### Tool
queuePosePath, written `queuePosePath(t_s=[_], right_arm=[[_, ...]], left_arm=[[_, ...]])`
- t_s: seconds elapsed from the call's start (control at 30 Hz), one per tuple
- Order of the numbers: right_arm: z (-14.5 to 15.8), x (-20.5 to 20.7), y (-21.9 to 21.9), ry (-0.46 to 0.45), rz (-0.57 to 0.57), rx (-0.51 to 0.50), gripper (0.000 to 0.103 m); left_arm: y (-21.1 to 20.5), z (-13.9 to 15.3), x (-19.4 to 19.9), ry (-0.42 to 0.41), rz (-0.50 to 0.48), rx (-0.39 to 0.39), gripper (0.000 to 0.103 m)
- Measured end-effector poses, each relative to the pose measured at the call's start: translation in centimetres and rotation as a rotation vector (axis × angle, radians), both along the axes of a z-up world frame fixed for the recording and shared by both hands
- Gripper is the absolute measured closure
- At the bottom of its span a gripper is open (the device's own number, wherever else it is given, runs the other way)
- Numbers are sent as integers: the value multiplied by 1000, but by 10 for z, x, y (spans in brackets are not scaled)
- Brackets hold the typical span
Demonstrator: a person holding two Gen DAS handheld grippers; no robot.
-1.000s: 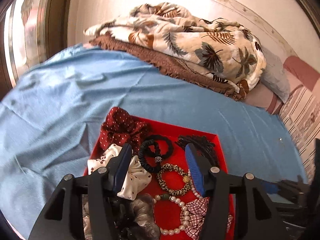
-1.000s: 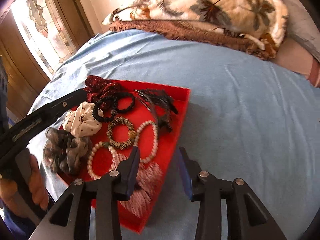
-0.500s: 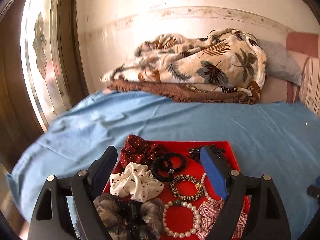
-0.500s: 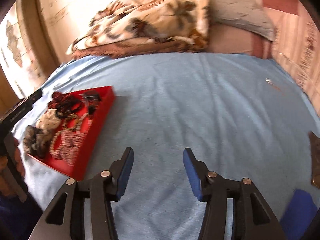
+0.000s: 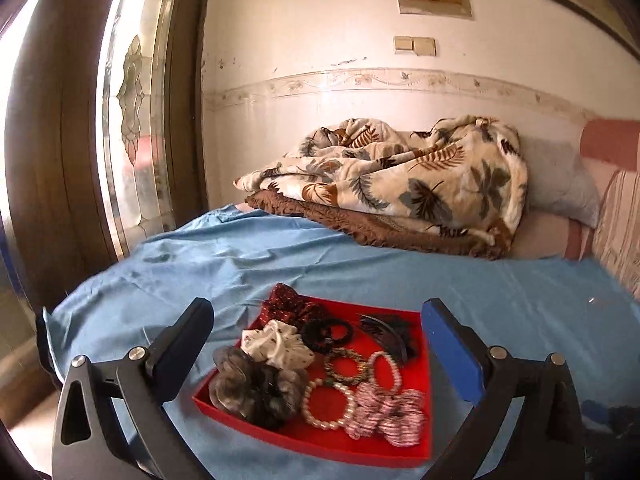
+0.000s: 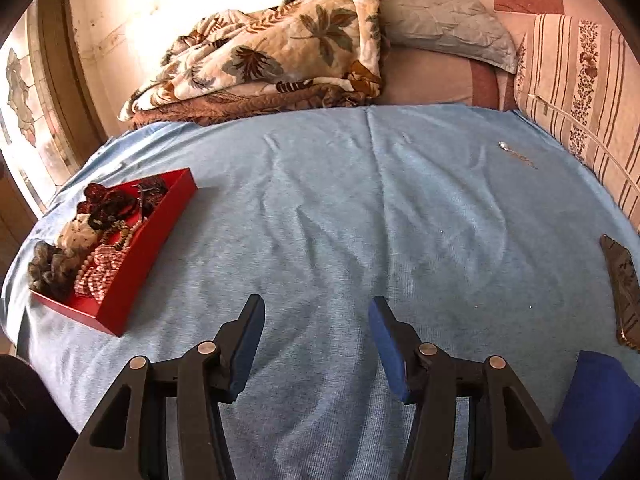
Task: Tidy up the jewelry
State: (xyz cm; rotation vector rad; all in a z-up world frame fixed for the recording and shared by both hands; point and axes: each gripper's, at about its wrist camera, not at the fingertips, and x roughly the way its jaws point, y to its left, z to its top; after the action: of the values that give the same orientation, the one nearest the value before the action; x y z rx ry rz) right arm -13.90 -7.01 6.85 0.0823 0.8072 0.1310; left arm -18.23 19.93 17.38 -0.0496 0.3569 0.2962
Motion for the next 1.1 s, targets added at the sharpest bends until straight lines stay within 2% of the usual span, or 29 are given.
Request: queuePosePath(t_s=[0.1, 0.2, 0.4, 0.47, 0.67, 0.87, 1.1], right_arm=[[4, -6, 0, -17, 11, 22, 37], [5, -9, 4, -14, 34, 41, 37], [1, -18, 22, -23, 81, -8, 36], [-1, -21, 27, -21, 91, -27, 36], [-6, -32, 43, -28, 125, -79, 32], [-11, -37, 53, 0, 146, -104, 31], [19, -28, 63, -46, 153, -90, 29]], left_arm=[[-2, 2, -3, 31, -2, 7, 0], [0, 0, -8, 51, 65, 30, 0], [7, -4, -21, 36, 92, 10, 0], [9, -5, -24, 37, 91, 4, 0], [17, -10, -22, 124, 44, -30, 0], [19, -21, -29, 148, 57, -12, 0], [30, -20, -32, 128, 87, -16, 0]])
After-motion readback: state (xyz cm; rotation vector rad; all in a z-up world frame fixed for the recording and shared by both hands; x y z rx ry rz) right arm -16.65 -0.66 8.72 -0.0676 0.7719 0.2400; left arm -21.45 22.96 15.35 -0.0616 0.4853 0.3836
